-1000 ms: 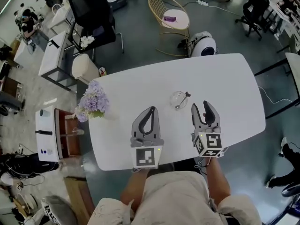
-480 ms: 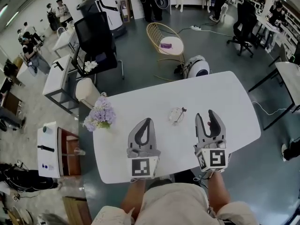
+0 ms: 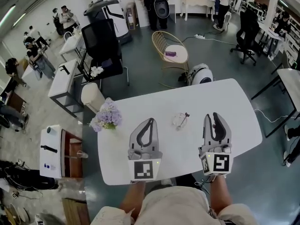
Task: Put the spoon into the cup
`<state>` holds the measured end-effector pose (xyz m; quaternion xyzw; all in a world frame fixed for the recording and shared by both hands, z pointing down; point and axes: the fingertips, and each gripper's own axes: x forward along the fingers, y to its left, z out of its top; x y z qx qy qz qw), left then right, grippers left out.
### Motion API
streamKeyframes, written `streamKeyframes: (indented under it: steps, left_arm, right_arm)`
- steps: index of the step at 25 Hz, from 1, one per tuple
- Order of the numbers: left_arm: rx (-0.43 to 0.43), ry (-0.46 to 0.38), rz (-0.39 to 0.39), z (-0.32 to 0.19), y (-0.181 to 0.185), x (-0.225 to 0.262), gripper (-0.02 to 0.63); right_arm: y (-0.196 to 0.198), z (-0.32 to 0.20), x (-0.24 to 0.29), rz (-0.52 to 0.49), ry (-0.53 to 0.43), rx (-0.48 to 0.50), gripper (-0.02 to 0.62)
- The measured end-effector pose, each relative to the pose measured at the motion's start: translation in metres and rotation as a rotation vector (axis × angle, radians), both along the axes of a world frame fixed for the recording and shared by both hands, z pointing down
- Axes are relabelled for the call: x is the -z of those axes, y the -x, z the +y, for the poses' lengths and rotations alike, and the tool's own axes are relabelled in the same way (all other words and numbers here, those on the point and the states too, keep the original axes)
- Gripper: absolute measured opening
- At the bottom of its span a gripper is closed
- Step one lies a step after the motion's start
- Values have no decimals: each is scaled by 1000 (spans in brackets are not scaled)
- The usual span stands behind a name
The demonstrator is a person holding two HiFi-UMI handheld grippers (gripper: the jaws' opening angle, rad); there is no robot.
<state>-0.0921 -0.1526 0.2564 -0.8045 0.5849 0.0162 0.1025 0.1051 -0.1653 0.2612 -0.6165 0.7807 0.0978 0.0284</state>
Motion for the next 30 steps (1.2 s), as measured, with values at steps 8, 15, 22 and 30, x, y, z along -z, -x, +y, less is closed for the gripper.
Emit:
streamKeyframes:
  steps: [8, 15, 22, 30]
  left_arm:
    - [19, 10, -3, 1, 12, -3, 3]
    - [24, -3, -3, -5, 21, -7, 3]
    - [3, 0, 16, -15, 17, -9, 3]
    - [-20, 7, 23, -22, 3, -12, 3]
  right_arm:
    - [14, -6, -5, -3, 8, 7, 3]
    - [24, -14, -13, -1, 26, 16, 2]
    - [24, -19, -15, 18, 31, 6, 2]
    - [9, -21, -16, 27, 43, -19, 3]
